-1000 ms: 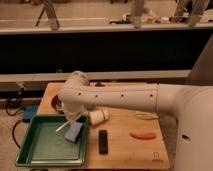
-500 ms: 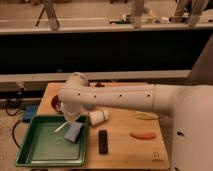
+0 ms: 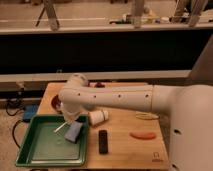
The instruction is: Place fork in tray
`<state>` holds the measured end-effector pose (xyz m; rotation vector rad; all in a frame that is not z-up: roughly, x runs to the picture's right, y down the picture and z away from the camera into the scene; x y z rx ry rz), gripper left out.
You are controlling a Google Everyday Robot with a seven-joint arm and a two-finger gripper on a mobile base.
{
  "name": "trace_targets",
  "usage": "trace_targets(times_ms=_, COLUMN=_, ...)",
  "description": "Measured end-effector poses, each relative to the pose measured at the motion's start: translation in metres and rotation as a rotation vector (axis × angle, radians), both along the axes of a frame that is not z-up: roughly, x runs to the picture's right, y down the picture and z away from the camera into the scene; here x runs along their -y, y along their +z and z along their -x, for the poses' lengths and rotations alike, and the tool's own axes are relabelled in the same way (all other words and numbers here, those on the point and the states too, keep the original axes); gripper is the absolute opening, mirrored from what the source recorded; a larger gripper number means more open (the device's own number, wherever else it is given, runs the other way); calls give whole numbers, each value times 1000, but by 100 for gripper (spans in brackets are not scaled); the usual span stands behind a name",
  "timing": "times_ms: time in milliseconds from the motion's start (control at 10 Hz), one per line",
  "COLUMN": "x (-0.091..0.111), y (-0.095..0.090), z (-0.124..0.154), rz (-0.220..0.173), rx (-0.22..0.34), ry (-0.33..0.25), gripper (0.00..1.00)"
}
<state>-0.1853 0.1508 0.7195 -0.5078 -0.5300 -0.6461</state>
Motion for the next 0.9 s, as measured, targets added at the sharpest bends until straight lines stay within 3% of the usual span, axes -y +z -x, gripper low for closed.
trace_targets(times_ms=900, x=-6, y=12, z=10, rz=13, rx=53, ry=-22, gripper=1)
